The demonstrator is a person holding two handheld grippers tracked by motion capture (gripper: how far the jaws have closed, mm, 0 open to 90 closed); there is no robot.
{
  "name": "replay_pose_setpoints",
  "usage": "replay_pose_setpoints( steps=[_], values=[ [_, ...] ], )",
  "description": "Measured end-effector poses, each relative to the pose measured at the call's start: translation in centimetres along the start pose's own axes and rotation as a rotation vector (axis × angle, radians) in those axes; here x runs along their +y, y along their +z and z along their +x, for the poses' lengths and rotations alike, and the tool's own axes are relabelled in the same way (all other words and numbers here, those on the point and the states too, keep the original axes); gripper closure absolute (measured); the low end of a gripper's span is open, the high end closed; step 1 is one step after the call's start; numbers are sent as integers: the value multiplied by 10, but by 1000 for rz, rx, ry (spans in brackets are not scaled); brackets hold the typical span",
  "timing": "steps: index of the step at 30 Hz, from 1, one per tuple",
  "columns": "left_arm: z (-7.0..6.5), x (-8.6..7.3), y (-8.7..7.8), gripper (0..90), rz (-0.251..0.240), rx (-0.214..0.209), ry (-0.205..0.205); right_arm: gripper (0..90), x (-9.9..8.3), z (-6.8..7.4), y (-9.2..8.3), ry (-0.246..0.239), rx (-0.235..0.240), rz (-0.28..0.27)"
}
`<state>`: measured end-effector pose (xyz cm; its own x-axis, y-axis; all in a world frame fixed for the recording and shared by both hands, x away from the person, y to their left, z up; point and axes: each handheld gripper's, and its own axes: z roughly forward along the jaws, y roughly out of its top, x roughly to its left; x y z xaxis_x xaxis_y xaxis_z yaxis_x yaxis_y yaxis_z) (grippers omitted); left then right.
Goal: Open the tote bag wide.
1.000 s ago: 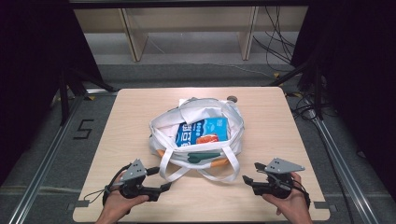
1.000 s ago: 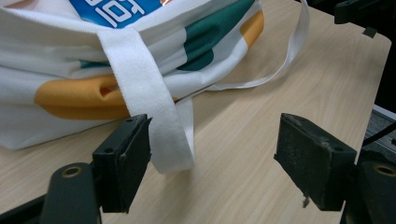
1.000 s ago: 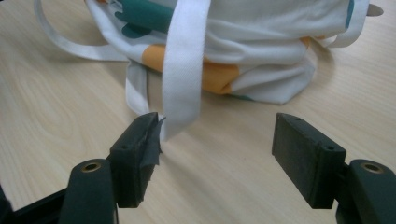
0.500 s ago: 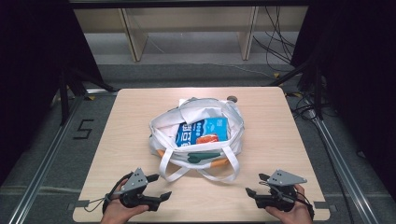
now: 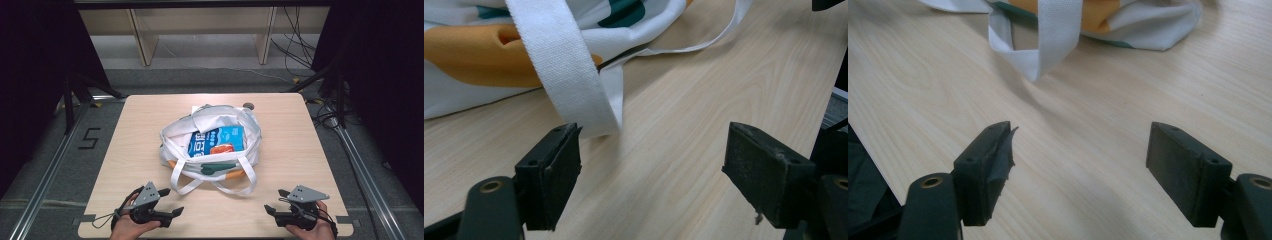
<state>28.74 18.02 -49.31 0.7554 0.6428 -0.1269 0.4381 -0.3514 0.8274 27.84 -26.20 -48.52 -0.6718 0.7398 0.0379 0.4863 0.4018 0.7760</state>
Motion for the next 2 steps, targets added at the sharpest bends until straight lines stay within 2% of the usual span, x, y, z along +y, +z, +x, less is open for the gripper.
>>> replay_pose_setpoints(
  steps=[2],
  values=[
    [1,0,0,220,2,-2,8,277,0,0,1,2,9,7]
  ],
)
